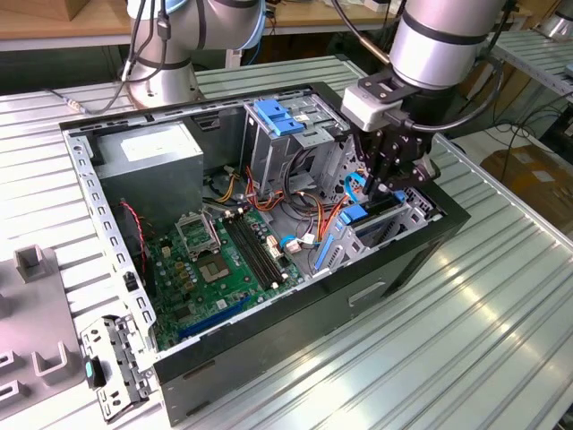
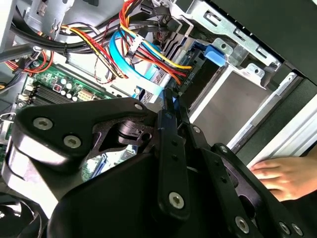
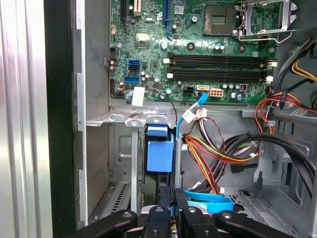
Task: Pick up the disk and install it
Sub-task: 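Insert the second disk wire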
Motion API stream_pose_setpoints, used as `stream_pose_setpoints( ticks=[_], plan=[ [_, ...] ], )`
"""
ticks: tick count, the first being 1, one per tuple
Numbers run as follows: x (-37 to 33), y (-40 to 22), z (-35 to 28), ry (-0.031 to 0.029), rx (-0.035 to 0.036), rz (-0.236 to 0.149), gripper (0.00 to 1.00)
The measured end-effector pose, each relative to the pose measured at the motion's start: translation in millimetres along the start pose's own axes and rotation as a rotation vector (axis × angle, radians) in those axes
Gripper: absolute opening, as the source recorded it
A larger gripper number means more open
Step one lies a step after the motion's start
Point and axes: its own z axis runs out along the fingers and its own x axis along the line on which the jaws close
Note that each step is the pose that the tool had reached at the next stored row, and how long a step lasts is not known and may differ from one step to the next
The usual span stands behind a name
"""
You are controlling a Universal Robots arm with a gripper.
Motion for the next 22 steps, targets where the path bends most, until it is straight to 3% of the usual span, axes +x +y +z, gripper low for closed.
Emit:
stream_pose_setpoints(
  ticks=[3, 6, 10, 15, 22],
  plan=[
    [2.1, 0.0, 0.1, -0.0124, 0.0003, 0.002, 0.16],
    [6.6, 0.0, 0.1, -0.0305, 0.0006, 0.006, 0.16],
    [8.7, -0.2, 0.2, -0.0379, 0.0006, 0.009, 0.16],
    [11.5, -0.1, 0.4, -0.0588, 0.0010, 0.013, 0.16],
    [13.6, -0.2, 0.6, -0.0652, 0.0011, 0.015, 0.16]
  ],
)
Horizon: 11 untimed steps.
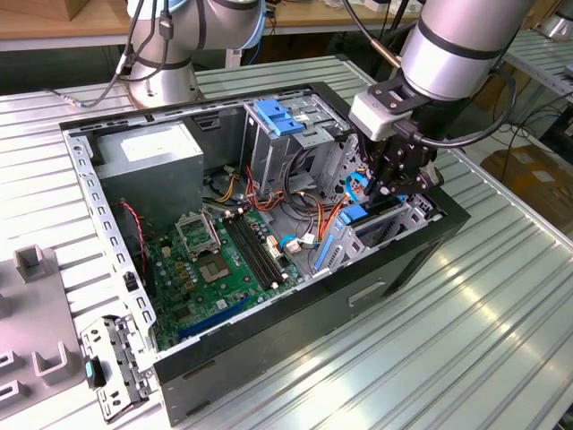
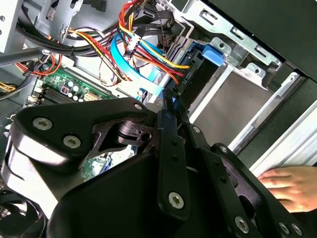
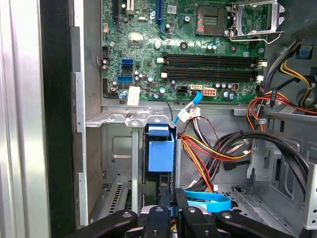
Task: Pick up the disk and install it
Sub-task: 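Insert the second disk wire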
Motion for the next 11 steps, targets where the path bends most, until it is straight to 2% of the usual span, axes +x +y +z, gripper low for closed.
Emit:
stream_pose_setpoints(
  ticks=[11],
  plan=[
    [0.3, 0.1, 2.2, -0.0017, 0.0000, 0.000, 0.16]
  ],
)
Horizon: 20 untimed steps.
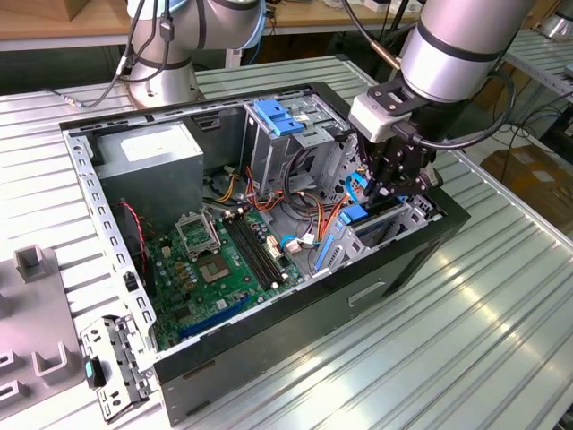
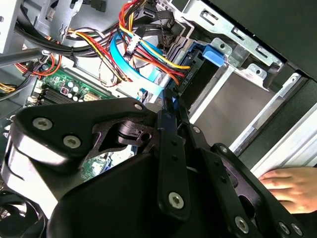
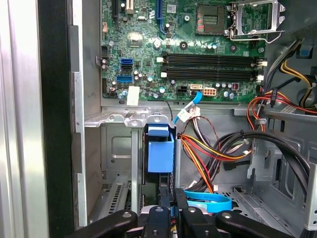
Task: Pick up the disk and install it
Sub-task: 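Insert the second disk wire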
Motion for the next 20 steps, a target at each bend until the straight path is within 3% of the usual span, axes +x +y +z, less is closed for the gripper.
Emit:
stream_pose_setpoints(
  ticks=[8, 12, 16, 20],
  plan=[
    [1.8, -1.0, -1.7, -0.0087, -0.0043, 0.002, 0.16],
    [3.5, -1.5, -1.7, -0.0101, -0.0049, 0.002, 0.16],
    [3.5, -1.6, -1.2, -0.0199, -0.0053, 0.003, 0.16],
    [3.8, -1.5, -0.9, -0.0200, -0.0054, 0.003, 0.16]
  ],
)
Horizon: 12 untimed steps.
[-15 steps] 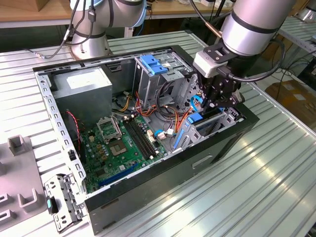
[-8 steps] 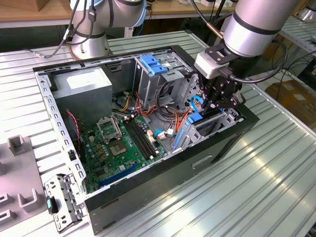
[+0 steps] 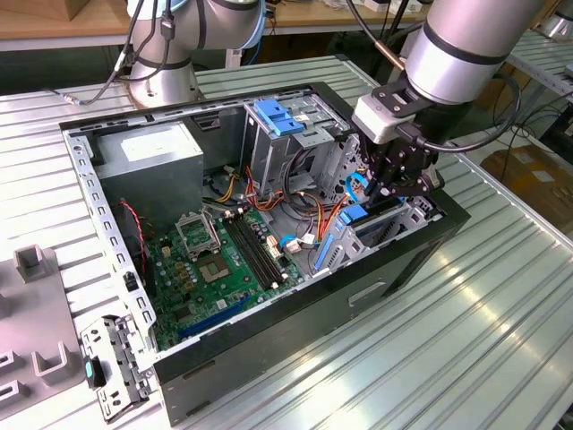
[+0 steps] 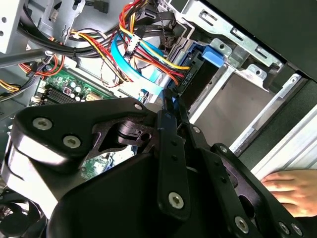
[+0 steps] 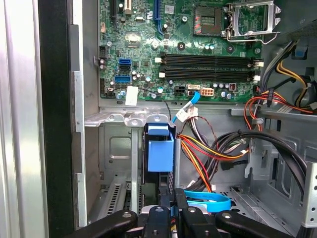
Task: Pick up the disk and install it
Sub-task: 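Insert the second disk wire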
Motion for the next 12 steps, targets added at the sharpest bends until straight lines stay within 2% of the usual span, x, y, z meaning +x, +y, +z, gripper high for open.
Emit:
stream_pose_setpoints(
  ticks=[2, 4, 9, 12],
  plan=[
    [0.3, 0.0, -0.2, -0.0007, -0.0002, 0.000, 0.16],
    [0.3, -0.1, -0.7, -0.0041, -0.0002, 0.000, 0.16],
    [3.9, -0.1, -1.3, -0.0210, -0.0004, 0.003, 0.16],
    [4.4, -0.1, -1.1, -0.0222, -0.0007, 0.003, 0.16]
  ],
)
